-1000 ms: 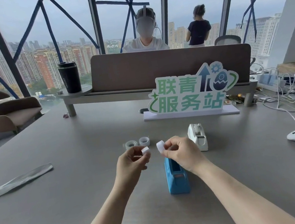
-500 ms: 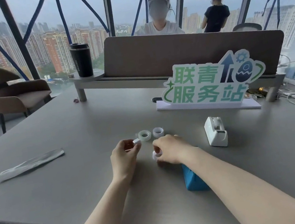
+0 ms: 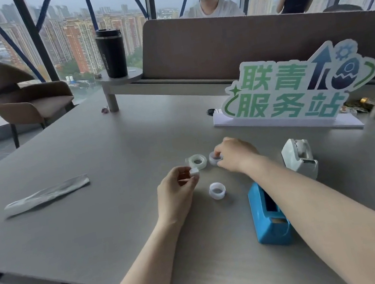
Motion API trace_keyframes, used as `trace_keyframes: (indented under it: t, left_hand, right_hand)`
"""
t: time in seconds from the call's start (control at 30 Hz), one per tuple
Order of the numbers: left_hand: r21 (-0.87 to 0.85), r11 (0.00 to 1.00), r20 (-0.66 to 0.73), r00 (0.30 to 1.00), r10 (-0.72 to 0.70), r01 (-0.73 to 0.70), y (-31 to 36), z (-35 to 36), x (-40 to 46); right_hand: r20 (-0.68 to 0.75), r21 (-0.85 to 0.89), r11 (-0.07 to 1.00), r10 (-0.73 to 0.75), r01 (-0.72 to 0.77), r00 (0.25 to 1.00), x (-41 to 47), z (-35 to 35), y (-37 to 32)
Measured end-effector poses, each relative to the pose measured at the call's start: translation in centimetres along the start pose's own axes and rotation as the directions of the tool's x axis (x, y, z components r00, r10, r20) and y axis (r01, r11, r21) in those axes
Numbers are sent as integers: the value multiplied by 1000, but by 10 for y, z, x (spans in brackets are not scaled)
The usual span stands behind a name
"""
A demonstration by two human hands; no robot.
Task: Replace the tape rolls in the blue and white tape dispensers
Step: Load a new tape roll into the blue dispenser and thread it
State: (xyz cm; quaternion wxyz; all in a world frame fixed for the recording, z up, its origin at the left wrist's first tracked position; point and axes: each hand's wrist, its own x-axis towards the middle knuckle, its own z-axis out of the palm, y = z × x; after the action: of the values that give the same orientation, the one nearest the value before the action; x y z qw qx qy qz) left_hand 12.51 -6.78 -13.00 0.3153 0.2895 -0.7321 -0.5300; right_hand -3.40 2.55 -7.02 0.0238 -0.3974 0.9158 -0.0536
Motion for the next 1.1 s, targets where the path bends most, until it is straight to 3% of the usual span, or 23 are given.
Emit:
trace_keyframes:
  t: [0.2,0.33,0.4,0.47,0.57,0.67,0.83,1.1]
  left_hand:
    - [13,1000,8,1000,10,-10,-3,1,2]
    - [-57,998,36,999,-16,18,1,0,1]
    - [-137,989,72,996,-42,52,9,1,-3]
    - [-203,977,103,994,-45,65,23,4,-9]
    - [-224,974,141,990,9,23,46,12,-17]
    - [-230,973,187,980,68,-24,66,23,-27]
    - [-227,968,236,959,157,-102,86,41,-44]
    - [-170,968,275,935,224,-182,102,57,-64]
  right_hand:
    - [-33,24,1000,16,-15,999,-1,6,3]
    - [-181,308,951,44,14,983,-21,1,7]
    - [-186,562,827,123,3,975,-38,-5,10]
    - [-139,781,624,163,7,977,-59,-14,14]
    - [-113,928,371,172,41,979,-91,-25,23]
    - [-104,970,237,181,59,978,-113,-30,29]
    - [-86,987,146,167,61,982,-142,-36,38]
    - [-115,982,165,161,88,980,-171,-39,50]
